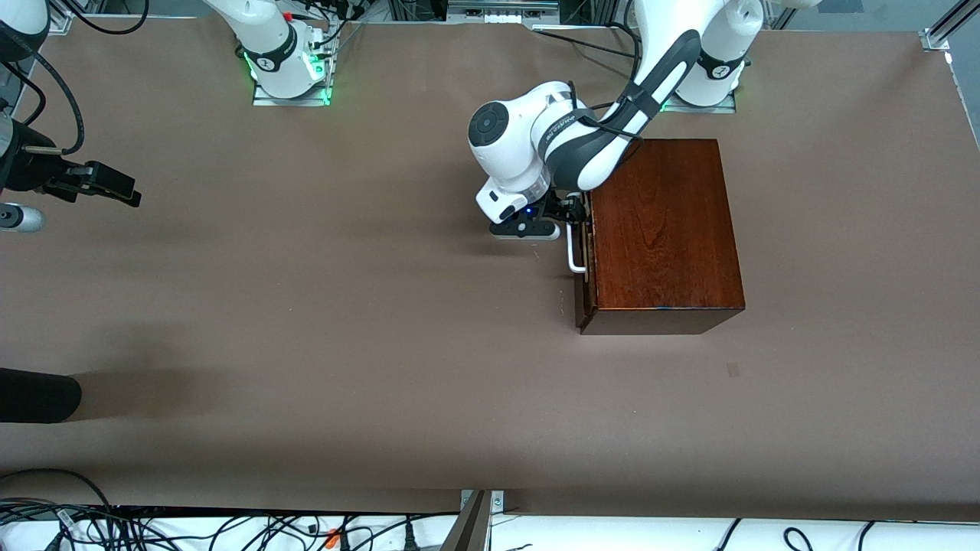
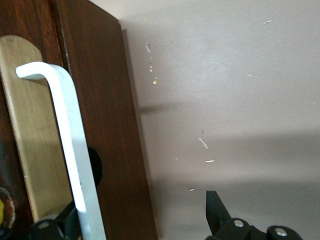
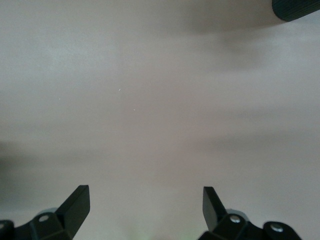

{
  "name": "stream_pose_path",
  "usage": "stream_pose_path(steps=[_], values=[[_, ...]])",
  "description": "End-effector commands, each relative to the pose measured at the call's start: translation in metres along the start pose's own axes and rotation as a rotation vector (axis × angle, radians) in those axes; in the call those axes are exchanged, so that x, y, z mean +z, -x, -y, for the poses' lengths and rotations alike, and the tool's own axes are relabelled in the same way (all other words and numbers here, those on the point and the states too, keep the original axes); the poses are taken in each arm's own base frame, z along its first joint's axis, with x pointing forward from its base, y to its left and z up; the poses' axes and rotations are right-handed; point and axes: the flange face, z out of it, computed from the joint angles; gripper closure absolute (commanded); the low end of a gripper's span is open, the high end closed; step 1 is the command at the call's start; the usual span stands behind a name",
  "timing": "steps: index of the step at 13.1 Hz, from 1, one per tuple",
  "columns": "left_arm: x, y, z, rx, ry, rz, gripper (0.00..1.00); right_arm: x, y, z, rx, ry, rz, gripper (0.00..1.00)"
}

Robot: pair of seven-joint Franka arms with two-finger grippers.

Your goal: Open drawer, take yellow block, close drawer

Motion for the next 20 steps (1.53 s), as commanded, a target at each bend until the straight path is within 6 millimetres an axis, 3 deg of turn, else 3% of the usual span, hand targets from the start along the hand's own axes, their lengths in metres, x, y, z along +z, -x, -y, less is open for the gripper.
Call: stream_pose_path(steps=[1, 6, 20], values=[[-0.006, 0.006, -0.021, -0.008, 0.046, -0.050, 0.00, -0.006, 0.003, 0.000, 0.009, -0.005, -0.006, 0.00], [-0.015, 0.017, -0.036, -0.024, 0.076, -0.036, 0.00, -0.006, 0.003, 0.000, 0.009, -0.005, -0.006, 0.00], [-0.026, 0.000, -0.059, -0.069, 0.271, -0.067, 0.00, -0.006, 0.003, 0.000, 0.009, -0.005, -0.006, 0.00]])
